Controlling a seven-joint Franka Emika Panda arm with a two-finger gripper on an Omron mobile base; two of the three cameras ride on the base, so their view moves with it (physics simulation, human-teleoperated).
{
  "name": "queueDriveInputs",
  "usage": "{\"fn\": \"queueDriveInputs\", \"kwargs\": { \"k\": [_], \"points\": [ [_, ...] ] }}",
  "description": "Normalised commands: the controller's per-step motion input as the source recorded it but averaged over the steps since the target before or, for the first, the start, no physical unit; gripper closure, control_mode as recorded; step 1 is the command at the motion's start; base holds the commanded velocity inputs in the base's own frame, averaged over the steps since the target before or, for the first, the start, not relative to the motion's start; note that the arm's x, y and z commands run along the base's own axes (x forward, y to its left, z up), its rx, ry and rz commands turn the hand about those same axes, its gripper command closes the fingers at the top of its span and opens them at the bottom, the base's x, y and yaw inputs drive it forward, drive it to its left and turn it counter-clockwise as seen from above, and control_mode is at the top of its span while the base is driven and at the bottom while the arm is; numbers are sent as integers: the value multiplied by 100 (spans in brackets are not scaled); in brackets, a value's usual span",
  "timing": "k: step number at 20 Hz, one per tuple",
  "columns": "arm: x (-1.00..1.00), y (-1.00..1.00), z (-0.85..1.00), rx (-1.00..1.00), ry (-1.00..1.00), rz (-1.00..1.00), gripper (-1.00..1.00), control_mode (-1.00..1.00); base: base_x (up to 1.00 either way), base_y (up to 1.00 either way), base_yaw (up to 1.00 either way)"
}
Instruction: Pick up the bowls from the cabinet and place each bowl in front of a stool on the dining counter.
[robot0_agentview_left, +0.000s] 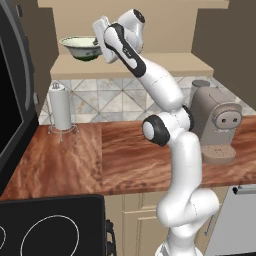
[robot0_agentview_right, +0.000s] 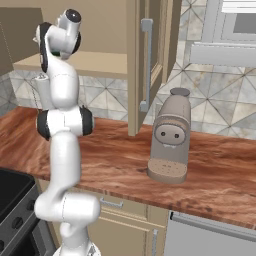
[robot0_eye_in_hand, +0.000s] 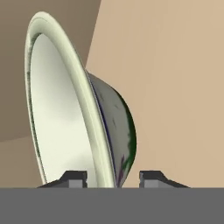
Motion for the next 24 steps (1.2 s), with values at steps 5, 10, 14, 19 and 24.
{"fn": "queueDriveInputs", "kwargs": {
  "k": [5,10,14,19,24],
  "points": [
    [2,11,0,0,3,1,100,-100,0,0,0],
    [0,-1,0,0,0,0,100,-100,0,0,0],
    [-4,-22,0,0,0,-3,100,-100,0,0,0],
    [-25,-26,0,0,-2,-10,100,-100,0,0,0],
    [-44,-22,0,0,-1,-11,100,-100,0,0,0]
  ]
}}
